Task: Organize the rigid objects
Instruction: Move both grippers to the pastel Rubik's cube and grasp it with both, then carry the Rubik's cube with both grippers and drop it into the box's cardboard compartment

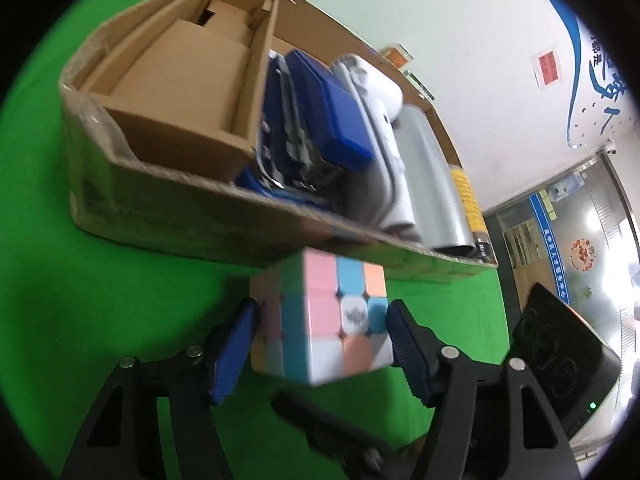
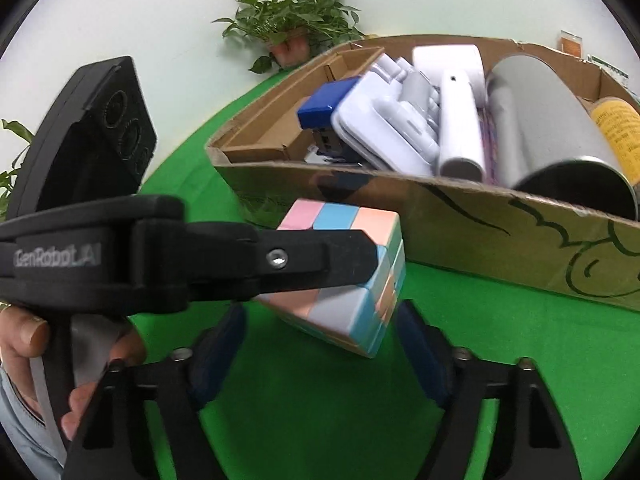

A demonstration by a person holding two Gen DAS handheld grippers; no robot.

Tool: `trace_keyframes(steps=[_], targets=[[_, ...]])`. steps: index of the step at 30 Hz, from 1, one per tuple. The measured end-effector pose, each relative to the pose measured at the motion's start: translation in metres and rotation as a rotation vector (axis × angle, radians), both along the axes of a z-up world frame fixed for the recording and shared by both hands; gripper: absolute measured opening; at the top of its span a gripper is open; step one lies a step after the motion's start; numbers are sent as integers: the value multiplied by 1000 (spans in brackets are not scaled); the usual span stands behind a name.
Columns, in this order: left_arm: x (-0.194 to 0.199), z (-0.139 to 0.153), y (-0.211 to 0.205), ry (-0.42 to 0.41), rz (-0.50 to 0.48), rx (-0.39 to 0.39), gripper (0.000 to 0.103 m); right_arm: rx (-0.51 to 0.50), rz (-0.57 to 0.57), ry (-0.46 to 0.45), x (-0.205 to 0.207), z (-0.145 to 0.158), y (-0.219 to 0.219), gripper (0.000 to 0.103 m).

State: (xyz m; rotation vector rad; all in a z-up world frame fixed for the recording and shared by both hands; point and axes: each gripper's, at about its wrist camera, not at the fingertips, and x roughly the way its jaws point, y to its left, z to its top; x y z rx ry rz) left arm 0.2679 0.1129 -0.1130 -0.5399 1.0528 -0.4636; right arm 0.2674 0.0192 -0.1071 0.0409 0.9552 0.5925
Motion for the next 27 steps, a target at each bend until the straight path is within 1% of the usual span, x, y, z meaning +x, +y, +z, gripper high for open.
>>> trace_keyframes(steps=[2, 5, 9, 12, 14, 16, 18, 20, 22, 25, 27], targets=[[-7, 0, -7, 14, -15, -5, 65, -17, -19, 13, 1, -2, -8, 64], [-25, -2, -21, 34, -37, -22, 64, -27, -28, 20, -15, -1, -24, 62], [-64, -8, -54, 47, -83, -50, 65, -70, -50, 5, -60, -1, -54, 63], [-95, -11, -80, 42, -105, -61, 65, -133, -74, -32, -103, -2, -74, 64], [-107, -14, -94, 51, -115, -79, 65, -153, -105, -48, -125, -3, -86, 64], [-117, -14, -105, 31, -135, -63, 65, -164, -146, -52, -138, -2, -97, 62], [-119, -11, -111, 14, -138, -39, 65, -171, -174, -56, -144, -1, -100, 61], [-116, -10, -111, 14, -141, -33, 65, -161, -186, -60, -137, 0, -97, 61], [-114, -7, -113, 9, -141, -24, 64, -157, -196, -63, -139, 1, -100, 60], [-118, 2, -120, -25, -141, 13, 64, -139, -212, -71, -149, 5, -104, 59], [-118, 12, -120, -48, -130, 10, 64, -130, -218, -92, -147, 9, -100, 59]])
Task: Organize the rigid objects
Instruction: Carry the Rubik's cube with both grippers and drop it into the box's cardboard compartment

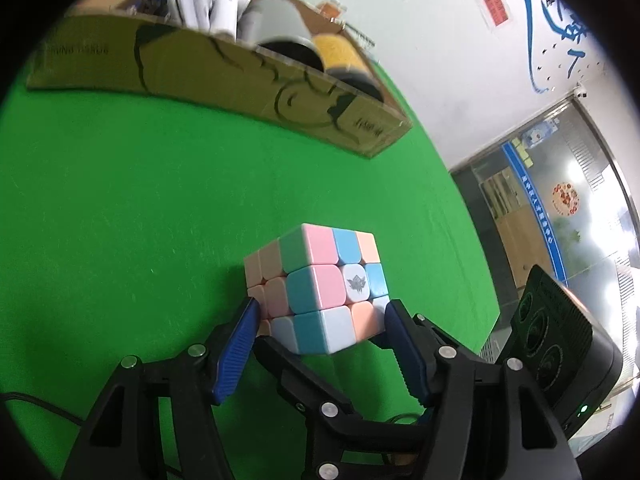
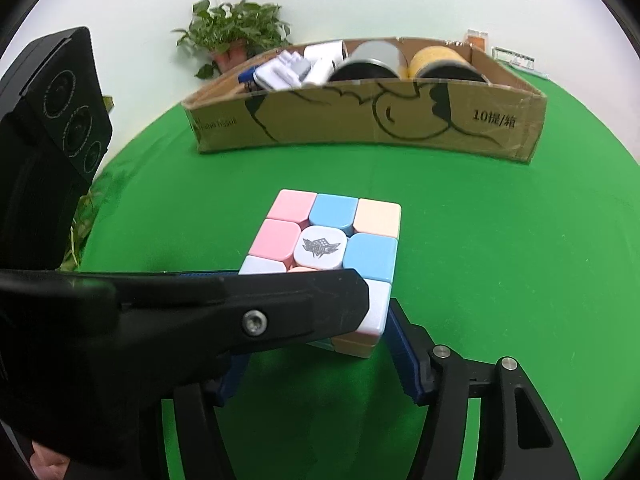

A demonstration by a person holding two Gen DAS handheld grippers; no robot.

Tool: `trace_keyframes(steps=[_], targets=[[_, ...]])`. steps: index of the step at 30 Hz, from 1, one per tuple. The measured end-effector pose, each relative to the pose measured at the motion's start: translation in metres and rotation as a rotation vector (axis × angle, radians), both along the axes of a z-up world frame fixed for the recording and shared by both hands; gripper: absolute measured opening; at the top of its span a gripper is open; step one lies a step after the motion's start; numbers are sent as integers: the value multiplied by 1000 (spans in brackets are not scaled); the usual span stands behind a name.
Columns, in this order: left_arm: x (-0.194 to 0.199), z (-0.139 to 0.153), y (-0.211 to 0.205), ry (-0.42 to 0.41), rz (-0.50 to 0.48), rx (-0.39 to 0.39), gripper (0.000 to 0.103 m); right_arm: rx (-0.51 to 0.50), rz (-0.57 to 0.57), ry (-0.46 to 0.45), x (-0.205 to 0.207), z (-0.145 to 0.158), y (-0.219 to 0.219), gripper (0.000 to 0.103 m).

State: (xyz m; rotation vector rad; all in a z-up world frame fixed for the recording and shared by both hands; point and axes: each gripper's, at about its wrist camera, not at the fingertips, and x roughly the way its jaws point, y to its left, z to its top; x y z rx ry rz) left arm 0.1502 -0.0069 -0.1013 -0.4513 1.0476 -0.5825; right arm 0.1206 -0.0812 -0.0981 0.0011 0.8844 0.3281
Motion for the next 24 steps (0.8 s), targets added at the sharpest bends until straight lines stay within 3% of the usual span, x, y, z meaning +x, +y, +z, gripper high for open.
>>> trace_keyframes(steps=[7, 15, 20, 24], targets=[[0, 64, 24, -160, 60, 12, 63, 20, 37, -144, 5, 56, 19, 59], [34, 141, 79, -285, 145, 8, 63, 21, 110, -260, 58, 139, 76, 59], [85, 157, 123, -271, 190, 26, 59, 23, 163, -222, 117, 166, 121, 59], [126, 146, 153, -201, 216, 63, 52, 42, 173, -111, 176, 157, 152, 59]])
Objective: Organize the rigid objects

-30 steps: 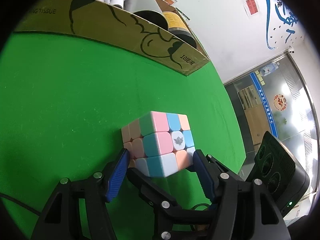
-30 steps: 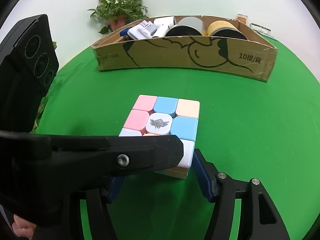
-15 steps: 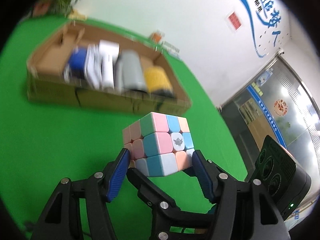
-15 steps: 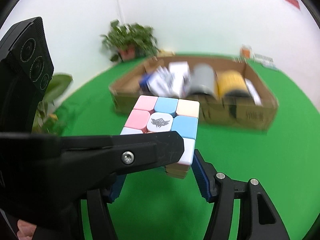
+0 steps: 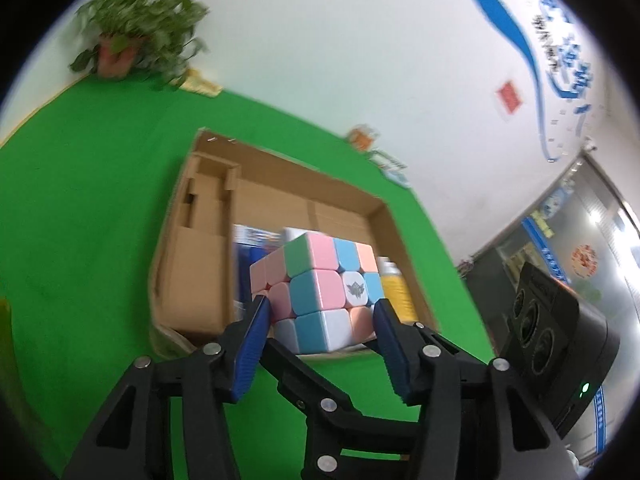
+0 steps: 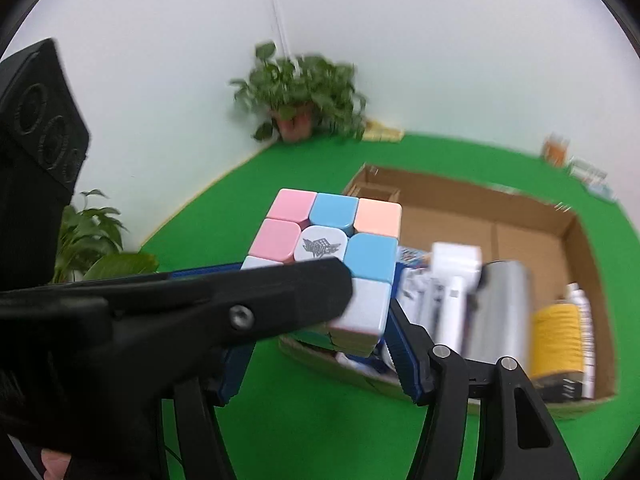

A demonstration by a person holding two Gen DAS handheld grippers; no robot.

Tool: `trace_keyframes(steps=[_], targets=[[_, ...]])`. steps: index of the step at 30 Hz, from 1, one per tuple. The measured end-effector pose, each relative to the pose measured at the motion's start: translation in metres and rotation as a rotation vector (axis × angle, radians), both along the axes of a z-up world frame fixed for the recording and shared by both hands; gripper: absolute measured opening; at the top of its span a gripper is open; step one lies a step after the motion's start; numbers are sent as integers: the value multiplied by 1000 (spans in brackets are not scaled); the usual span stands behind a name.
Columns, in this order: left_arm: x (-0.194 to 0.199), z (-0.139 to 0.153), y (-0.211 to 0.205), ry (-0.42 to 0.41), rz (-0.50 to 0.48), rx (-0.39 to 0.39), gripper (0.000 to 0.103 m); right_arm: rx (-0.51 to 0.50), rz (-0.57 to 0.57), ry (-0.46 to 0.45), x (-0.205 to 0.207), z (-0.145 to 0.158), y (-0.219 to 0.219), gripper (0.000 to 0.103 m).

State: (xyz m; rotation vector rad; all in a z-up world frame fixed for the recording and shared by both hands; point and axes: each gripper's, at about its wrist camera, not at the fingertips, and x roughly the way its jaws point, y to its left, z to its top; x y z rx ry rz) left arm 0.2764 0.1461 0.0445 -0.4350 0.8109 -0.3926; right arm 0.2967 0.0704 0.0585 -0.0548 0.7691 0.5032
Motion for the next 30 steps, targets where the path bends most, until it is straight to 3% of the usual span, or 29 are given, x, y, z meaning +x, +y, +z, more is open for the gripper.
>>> trace_keyframes(steps=[8, 11, 15, 16, 18, 19, 20, 24, 27, 30], targets=[[58, -60, 42, 155, 49, -16, 51, -11, 23, 199, 78, -71, 44, 59], [66, -71, 47, 164, 36, -26, 52, -17, 13, 235, 88, -90, 48, 59], [61, -68, 51, 124, 60, -49, 50, -22, 19, 201, 91, -92, 48, 65], [53, -61, 50, 87, 97, -23, 50, -6, 22, 190, 86, -88, 44, 78], [32, -41, 43, -26, 163, 53, 53, 25, 19, 132, 67, -74, 30, 92], [15, -29, 36, -95, 208, 116, 67, 21, -1, 73, 53, -66, 19, 97], [0, -21, 29, -146, 253, 170, 83, 16, -11, 26, 39, -60, 10, 99], [-66, -12, -17, -367, 354, 356, 88, -29, -95, -169, -26, -53, -53, 102], [-88, -38, -58, -358, 322, 434, 90, -161, -273, -266, -64, -70, -101, 102], [-95, -71, -91, -281, 303, 455, 90, -206, -395, -218, -77, -93, -136, 102]])
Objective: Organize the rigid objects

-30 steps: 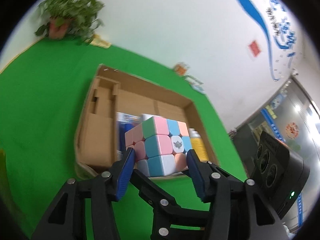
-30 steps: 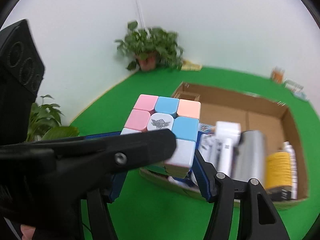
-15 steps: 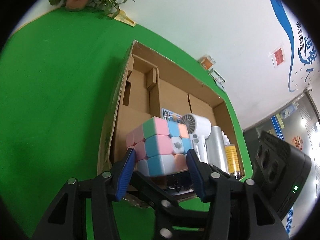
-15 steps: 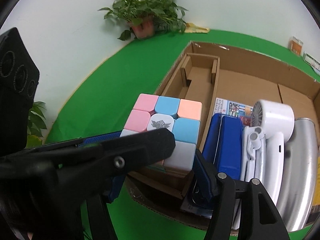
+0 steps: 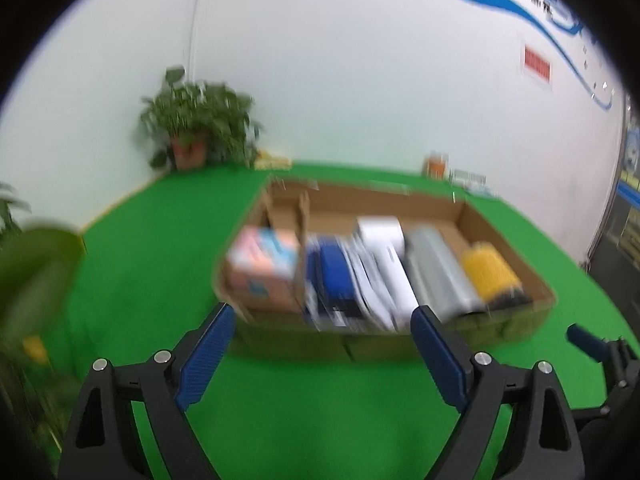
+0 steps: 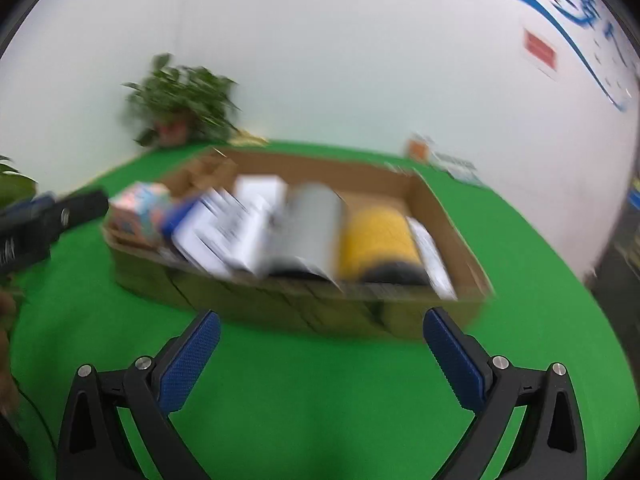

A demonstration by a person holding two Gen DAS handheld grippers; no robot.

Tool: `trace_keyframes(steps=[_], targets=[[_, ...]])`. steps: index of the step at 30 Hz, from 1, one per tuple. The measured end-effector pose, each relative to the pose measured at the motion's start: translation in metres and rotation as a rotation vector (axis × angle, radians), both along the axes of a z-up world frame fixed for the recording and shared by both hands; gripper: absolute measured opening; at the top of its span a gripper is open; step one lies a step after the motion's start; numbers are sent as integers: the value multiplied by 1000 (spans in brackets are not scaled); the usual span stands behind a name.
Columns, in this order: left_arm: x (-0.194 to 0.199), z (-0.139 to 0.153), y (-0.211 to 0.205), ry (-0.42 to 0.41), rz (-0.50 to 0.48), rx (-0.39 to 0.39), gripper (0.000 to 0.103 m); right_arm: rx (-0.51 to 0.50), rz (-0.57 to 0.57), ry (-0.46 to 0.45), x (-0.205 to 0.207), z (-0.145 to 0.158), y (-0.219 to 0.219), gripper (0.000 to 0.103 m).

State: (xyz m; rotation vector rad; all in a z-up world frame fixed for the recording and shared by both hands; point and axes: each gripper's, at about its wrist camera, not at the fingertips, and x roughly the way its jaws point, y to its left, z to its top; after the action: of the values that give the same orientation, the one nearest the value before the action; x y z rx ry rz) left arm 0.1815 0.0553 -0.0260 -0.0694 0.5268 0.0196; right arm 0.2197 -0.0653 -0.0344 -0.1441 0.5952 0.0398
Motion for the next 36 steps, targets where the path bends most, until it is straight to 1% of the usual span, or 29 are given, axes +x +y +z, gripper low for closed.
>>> trace_keyframes(steps=[3, 4, 6, 8, 10, 12, 16, 17, 22, 24, 28, 36], targets=[[-8, -22, -25, 62, -31, -2, 90, 50, -28, 17, -10, -8, -25, 102], [-14, -24, -30, 65, -25, -5, 90, 54, -29, 10, -14, -8, -31, 102], [-23, -23, -36, 59, 2, -5, 90, 35, -25, -11, -21, -7, -36, 102], [-30, -17, -41, 53, 9, -1, 90, 44, -10, -29, -30, -4, -43, 102], [-34, -12, -42, 46, 8, -12, 90, 47, -1, -38, -38, -3, -48, 102], [-38, -7, -40, 44, 15, -20, 90, 51, 8, -37, -45, 4, -48, 102], [-42, -4, -39, 47, 43, 27, 90, 65, 12, -38, -54, 15, -53, 102], [-43, -3, -39, 46, 44, 28, 90, 66, 13, -43, -57, 18, -55, 102], [-44, -6, -41, 61, 52, 35, 90, 68, 27, -36, -60, 22, -54, 102], [-44, -8, -42, 70, 45, 34, 90, 52, 25, -41, -61, 23, -54, 102], [-44, -9, -45, 75, 30, 31, 90, 54, 12, -44, -62, 25, -58, 102], [-44, -10, -50, 82, 26, 32, 90, 43, 33, -30, -66, 21, -54, 102]])
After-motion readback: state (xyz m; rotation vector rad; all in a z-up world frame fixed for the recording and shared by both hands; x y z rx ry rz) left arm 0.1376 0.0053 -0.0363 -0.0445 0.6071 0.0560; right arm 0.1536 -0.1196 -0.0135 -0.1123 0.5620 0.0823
